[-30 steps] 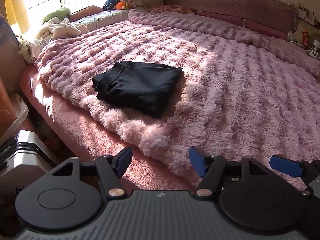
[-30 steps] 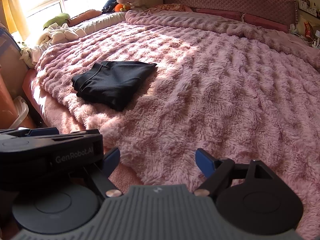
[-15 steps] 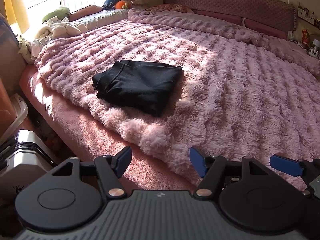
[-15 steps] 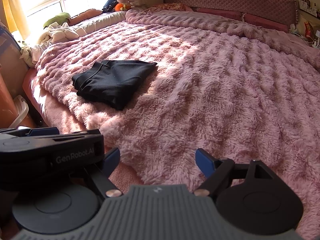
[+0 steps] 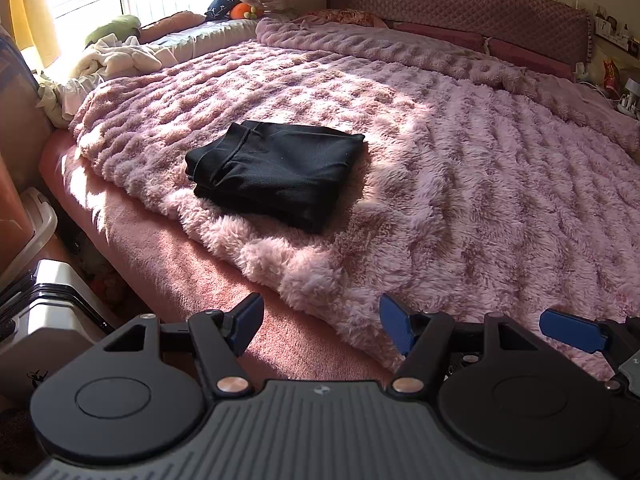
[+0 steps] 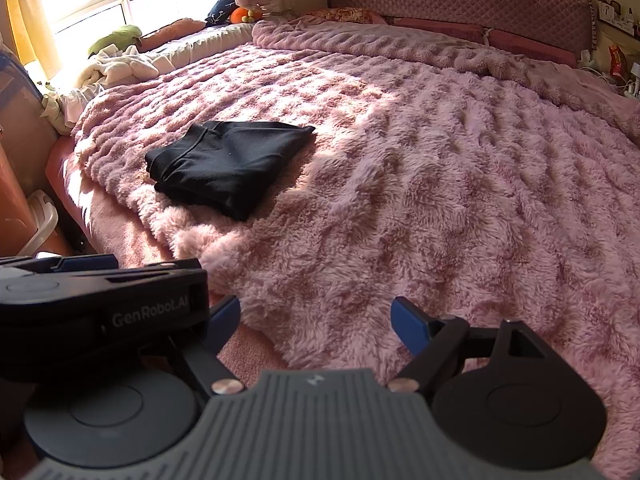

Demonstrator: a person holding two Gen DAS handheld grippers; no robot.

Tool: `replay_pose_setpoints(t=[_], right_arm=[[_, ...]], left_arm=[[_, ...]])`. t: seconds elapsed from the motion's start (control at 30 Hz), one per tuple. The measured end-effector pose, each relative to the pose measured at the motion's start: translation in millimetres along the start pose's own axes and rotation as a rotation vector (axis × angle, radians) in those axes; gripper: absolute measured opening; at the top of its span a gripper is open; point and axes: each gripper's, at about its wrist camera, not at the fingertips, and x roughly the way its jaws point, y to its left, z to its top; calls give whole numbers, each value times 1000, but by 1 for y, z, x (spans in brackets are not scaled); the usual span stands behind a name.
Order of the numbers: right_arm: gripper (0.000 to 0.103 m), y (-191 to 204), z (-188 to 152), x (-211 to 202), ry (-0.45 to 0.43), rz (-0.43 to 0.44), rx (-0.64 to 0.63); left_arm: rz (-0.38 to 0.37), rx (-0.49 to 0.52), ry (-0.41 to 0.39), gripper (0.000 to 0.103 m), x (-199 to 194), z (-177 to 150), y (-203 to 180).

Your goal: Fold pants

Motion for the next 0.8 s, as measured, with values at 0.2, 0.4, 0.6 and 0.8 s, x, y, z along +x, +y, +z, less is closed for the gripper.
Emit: replay_pose_setpoints(t=[0.2, 0.4, 0.6, 0.8], right_arm=[[78, 1, 0, -1, -1, 0, 0], [78, 1, 0, -2, 4, 0, -3], [79, 2, 0, -2, 5, 1, -1], [78, 2, -1, -1, 5, 1, -1]], left_arm=[[1, 0, 0, 78, 0, -1, 0], [1, 2, 5, 78, 0, 0, 0], [2, 8, 3, 78, -2, -1, -2], [3, 9, 3, 78, -2, -1, -3]])
